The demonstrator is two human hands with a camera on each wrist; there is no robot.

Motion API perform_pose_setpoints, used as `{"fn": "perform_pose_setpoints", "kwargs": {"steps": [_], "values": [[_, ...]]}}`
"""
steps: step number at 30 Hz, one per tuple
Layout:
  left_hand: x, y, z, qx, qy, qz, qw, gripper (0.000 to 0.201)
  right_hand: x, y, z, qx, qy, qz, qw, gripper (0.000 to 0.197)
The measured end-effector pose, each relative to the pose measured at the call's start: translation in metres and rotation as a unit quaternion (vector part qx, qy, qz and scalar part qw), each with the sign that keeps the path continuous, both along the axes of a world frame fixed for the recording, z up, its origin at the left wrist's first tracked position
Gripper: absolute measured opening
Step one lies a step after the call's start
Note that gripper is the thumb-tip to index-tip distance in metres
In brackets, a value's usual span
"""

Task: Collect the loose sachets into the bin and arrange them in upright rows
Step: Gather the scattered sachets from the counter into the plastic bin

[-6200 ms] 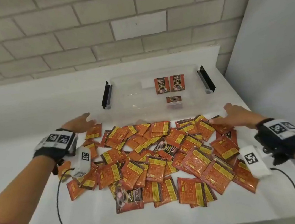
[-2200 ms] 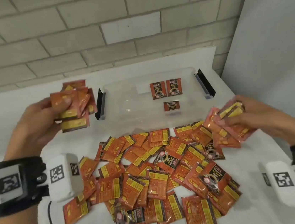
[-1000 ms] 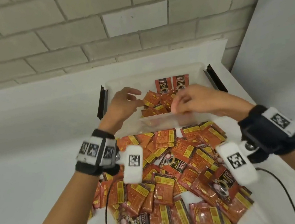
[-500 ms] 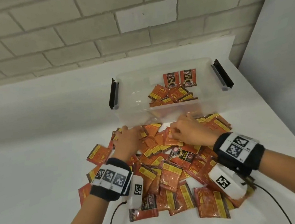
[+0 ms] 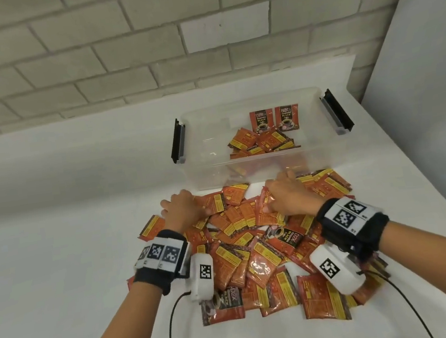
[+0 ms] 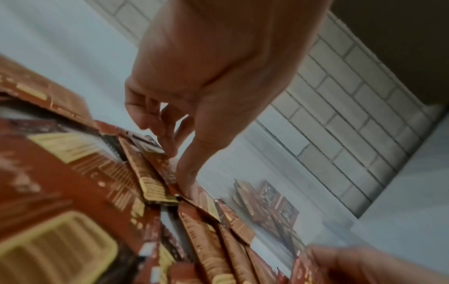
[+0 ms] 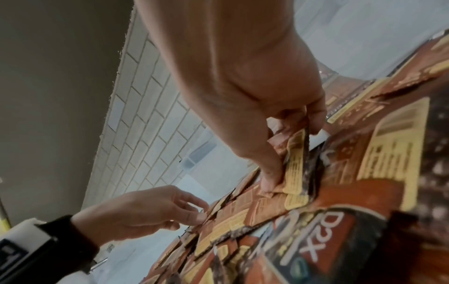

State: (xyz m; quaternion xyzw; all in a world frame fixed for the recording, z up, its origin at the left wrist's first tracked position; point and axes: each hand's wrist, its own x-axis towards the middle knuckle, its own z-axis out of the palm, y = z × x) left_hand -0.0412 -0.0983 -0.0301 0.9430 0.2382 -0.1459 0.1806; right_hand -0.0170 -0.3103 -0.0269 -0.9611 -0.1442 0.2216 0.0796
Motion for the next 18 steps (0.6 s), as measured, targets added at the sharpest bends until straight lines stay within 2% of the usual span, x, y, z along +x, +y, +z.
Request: {"fn": "perform_pose_setpoints", "kwargs": {"steps": [3, 8, 10, 12, 14, 16, 18], "values": [[0.0, 0.006, 0.0, -0.01, -0.004, 0.015, 1.0, 0.064, 0.0, -0.004, 0.001, 0.021, 0.018, -0.018, 0.999, 0.049], [0.003, 0.006, -0.001, -0.033, -0.009, 0.03, 0.999, 0.079, 0.0, -0.017, 0.012, 0.128, 0.023, -0.057, 0.99, 0.041], [0.005, 0.01, 0.0, -0.072, -0.014, 0.036, 0.997, 0.068, -0.001, -0.029, 0.019, 0.171, 0.024, -0.077, 0.982, 0.026], [0.005, 0.017, 0.005, -0.148, -0.046, 0.029, 0.988, 0.041, -0.001, -0.047, 0.026, 0.214, 0.023, -0.102, 0.971, 0.013], [0.002, 0.02, 0.012, -0.201, -0.053, 0.002, 0.978, 0.02, -0.003, -0.069, 0.032, 0.248, 0.022, -0.134, 0.959, 0.014], [-0.002, 0.019, 0.017, -0.242, -0.034, -0.05, 0.968, 0.014, -0.003, -0.088, 0.031, 0.257, 0.009, -0.183, 0.949, 0.017], [-0.001, 0.014, 0.016, -0.218, -0.009, -0.11, 0.97, 0.017, -0.003, -0.103, 0.023, 0.231, -0.01, -0.218, 0.948, 0.02]]}}
